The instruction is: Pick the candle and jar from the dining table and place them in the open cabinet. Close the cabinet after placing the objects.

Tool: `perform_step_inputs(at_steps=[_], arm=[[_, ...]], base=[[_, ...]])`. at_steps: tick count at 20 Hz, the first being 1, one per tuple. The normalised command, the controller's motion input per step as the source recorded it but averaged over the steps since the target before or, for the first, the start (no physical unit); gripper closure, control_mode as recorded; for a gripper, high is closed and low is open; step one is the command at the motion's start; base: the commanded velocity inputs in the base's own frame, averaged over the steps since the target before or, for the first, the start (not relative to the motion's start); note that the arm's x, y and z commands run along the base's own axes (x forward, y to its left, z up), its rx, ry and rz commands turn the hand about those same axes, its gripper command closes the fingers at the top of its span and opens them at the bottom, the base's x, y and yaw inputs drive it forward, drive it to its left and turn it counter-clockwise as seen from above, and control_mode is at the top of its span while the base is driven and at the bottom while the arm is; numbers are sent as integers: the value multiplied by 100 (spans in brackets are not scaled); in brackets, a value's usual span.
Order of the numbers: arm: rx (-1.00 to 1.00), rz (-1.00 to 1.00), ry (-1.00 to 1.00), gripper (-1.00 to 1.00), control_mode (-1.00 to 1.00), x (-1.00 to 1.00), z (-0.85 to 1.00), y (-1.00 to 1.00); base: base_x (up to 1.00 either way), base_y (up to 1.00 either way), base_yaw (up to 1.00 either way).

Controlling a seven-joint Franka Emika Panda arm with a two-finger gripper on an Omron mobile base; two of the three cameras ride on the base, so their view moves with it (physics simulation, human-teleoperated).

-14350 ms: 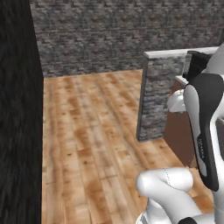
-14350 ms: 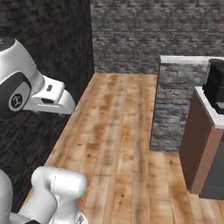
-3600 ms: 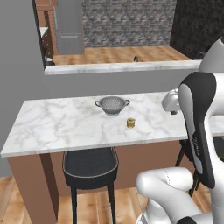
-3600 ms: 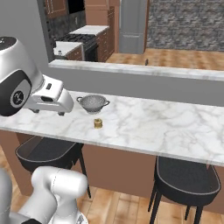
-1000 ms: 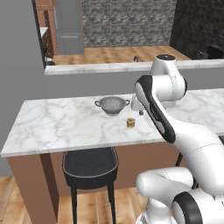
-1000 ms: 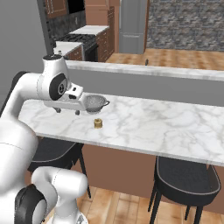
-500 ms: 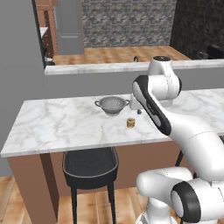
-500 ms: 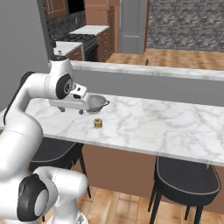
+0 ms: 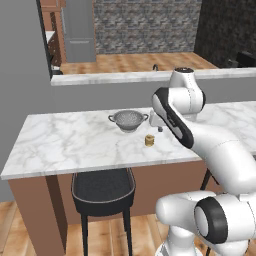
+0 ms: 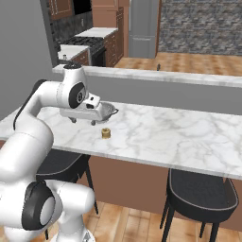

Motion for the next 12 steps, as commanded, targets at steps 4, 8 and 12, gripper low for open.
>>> perform_step_inputs(at_steps=[4,8,12], arm=[[0,0,5,-100,-100,29,-17,0],[0,0,8,-100,-100,27,-14,0],[0,0,8,-100,-100,26,-12,0]], base=[[0,0,0],[0,0,0],[0,0,0]])
